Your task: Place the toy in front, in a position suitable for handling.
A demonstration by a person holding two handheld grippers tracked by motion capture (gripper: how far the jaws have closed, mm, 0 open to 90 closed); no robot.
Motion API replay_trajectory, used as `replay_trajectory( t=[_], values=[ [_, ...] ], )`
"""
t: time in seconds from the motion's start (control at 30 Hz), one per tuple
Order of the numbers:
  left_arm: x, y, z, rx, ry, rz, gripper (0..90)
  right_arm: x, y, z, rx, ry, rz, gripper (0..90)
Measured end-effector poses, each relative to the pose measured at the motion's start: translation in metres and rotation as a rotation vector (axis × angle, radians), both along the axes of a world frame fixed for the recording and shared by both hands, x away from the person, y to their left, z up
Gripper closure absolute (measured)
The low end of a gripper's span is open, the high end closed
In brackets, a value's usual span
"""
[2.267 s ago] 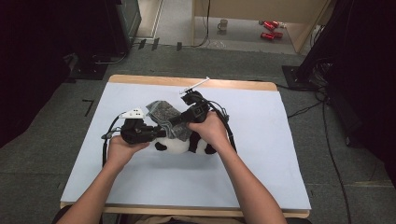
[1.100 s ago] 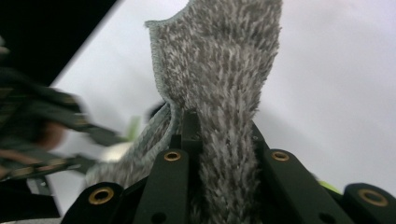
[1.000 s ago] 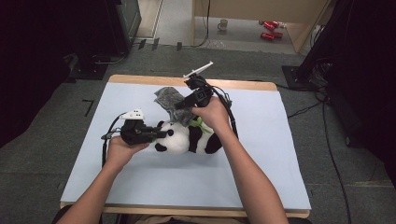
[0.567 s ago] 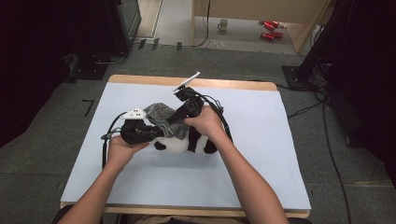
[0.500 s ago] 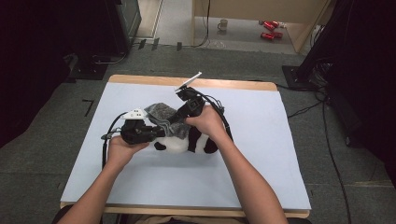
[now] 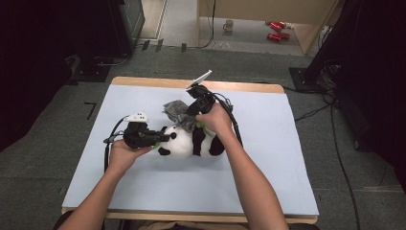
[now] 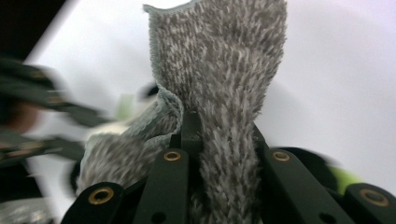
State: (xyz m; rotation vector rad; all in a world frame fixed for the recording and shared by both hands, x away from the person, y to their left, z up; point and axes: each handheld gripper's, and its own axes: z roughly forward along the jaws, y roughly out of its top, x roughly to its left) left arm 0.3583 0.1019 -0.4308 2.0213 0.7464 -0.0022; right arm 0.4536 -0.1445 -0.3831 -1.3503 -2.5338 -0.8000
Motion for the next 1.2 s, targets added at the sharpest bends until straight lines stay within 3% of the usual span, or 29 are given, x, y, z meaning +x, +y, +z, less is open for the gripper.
replay_trajectory(
  t=[0.1,0.2,0.37,0.43,0.53,0.63,0.8,1.0,1.2],
  values=[
    [-0.001,0.0,0.001,-0.009,-0.005,-0.002,77.8,0.006,-0.011,-0.006,-0.038,0.003,-0.029,78.8],
    [0.0,0.0,0.001,-0.022,-0.002,0.0,77.8,0.009,-0.019,-0.01,-0.024,0.007,-0.056,78.7],
    [0.001,0.001,0.001,-0.04,0.012,-0.002,77.8,0.009,-0.02,-0.006,-0.057,-0.053,-0.1,78.6],
    [0.001,0.002,0.001,-0.045,0.013,0.002,77.8,0.007,-0.021,0.0,-0.026,-0.077,-0.114,78.6],
    [0.002,0.002,0.001,-0.039,0.008,0.009,78.0,0.002,-0.026,0.016,0.065,-0.093,-0.134,78.8],
    [0.003,0.002,0.001,-0.035,0.0,0.013,78.1,-0.005,-0.028,0.029,0.097,-0.117,-0.111,78.8],
    [0.003,0.0,0.002,-0.034,-0.012,0.019,78.3,-0.019,-0.029,0.04,0.135,-0.154,-0.08,78.8],
    [0.005,0.0,0.001,-0.039,0.004,0.04,78.5,-0.037,-0.031,0.061,0.196,-0.187,-0.055,78.8],
    [0.011,0.001,0.0,-0.04,0.036,0.081,78.4,-0.057,-0.026,0.074,0.2,-0.219,-0.006,78.7]
  ],
)
